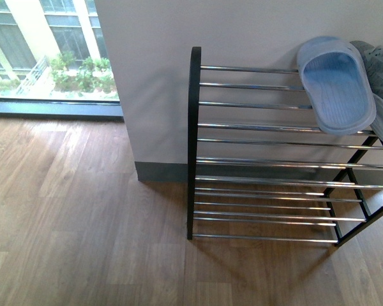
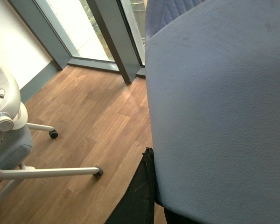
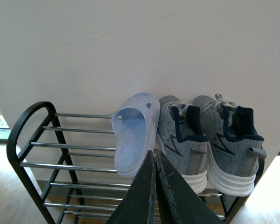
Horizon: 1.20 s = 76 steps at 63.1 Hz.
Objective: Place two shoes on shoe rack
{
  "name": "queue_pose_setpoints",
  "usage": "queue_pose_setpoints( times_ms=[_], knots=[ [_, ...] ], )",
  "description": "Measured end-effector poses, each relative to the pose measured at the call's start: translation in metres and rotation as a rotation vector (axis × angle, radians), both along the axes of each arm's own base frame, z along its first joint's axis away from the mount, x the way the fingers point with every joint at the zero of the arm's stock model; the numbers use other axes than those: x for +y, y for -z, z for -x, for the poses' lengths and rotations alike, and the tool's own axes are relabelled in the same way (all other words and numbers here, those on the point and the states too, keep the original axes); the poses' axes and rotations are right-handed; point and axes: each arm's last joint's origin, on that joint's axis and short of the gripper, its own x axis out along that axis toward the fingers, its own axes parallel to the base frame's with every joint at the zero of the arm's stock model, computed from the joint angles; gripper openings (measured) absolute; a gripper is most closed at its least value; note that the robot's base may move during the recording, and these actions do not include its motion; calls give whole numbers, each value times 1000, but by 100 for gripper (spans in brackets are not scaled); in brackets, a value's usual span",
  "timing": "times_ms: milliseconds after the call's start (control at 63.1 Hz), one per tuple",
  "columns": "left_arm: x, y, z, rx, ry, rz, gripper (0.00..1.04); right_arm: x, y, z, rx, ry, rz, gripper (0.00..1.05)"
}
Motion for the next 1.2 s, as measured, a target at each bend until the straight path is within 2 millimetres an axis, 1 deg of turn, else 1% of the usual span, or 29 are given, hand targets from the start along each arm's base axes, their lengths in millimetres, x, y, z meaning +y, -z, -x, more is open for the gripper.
queue_pose_setpoints(
  times_ms=[79,380,1030,1125,1204],
  knots=[
    [0,0,0,0,0,0,2,0,6,6,-13,1,0,1],
    [0,0,0,0,0,0,2,0,2,19,-29,2,0,1],
    [0,0,0,0,0,0,2,0,3,32,-28,2,0,1],
    [0,0,0,0,0,0,2,0,7,39,5,-1,0,1],
    [0,0,0,0,-1,0,2,0,6,43,-22,1,0,1]
  ],
)
